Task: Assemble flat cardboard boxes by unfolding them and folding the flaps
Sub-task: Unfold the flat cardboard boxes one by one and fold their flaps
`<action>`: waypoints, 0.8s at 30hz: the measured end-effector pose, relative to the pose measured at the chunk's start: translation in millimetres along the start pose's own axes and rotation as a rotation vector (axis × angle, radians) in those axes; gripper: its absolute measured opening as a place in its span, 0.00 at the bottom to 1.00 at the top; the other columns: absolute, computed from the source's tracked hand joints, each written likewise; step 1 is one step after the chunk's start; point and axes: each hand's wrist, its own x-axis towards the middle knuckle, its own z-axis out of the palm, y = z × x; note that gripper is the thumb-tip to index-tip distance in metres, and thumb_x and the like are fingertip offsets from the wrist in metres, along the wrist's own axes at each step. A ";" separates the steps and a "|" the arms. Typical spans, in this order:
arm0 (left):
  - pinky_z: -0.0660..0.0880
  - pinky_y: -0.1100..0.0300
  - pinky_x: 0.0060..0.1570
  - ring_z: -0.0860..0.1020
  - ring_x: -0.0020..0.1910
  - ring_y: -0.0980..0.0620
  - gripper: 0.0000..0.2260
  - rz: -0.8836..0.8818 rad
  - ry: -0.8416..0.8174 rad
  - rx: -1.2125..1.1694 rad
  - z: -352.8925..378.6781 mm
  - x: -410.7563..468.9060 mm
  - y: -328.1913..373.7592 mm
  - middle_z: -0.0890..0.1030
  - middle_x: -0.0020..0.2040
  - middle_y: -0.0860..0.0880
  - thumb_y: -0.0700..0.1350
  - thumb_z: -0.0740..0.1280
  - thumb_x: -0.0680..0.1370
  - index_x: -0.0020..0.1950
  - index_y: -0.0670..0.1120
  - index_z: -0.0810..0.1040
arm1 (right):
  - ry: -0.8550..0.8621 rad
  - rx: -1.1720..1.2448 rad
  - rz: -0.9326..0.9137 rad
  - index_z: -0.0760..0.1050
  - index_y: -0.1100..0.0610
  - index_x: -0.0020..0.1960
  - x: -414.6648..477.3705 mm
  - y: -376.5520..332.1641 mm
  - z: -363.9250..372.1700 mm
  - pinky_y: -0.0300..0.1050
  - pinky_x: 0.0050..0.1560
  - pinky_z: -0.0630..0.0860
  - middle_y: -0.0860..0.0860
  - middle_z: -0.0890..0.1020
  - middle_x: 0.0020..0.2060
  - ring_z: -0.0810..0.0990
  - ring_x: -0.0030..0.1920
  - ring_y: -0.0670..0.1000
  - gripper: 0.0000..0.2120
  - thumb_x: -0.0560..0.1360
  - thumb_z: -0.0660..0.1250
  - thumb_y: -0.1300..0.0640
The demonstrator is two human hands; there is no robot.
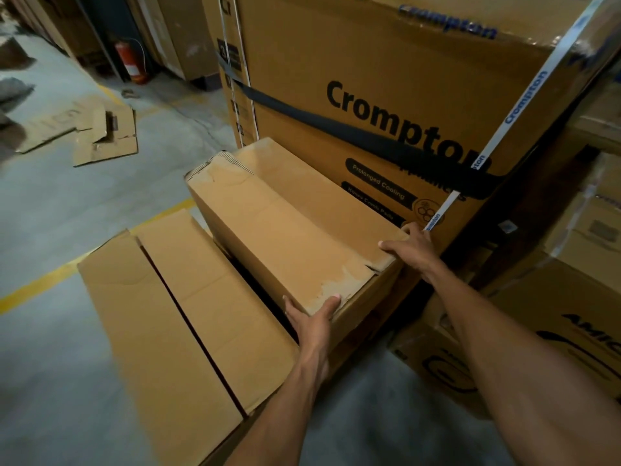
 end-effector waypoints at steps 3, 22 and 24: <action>0.57 0.37 0.76 0.60 0.78 0.40 0.58 0.048 0.024 -0.039 -4.2 -7.1 18.4 0.55 0.83 0.47 0.55 0.81 0.65 0.81 0.62 0.42 | -0.014 0.151 -0.037 0.64 0.51 0.69 -10.0 -5.4 -4.0 0.51 0.55 0.70 0.58 0.69 0.70 0.72 0.60 0.56 0.29 0.74 0.75 0.46; 0.76 0.53 0.33 0.79 0.50 0.45 0.56 0.343 -0.100 -0.251 -50.0 -228.6 60.2 0.79 0.63 0.38 0.62 0.75 0.56 0.81 0.49 0.60 | 0.189 0.289 -0.433 0.67 0.50 0.66 -231.6 -41.6 -133.7 0.52 0.46 0.77 0.54 0.72 0.62 0.75 0.57 0.55 0.30 0.72 0.76 0.43; 0.76 0.53 0.33 0.79 0.48 0.45 0.52 0.387 -0.101 -0.226 -49.6 -268.3 51.6 0.79 0.57 0.40 0.60 0.75 0.60 0.80 0.49 0.60 | 0.208 0.328 -0.434 0.66 0.50 0.65 -269.9 -23.5 -156.5 0.54 0.46 0.80 0.54 0.73 0.62 0.76 0.54 0.54 0.29 0.71 0.76 0.42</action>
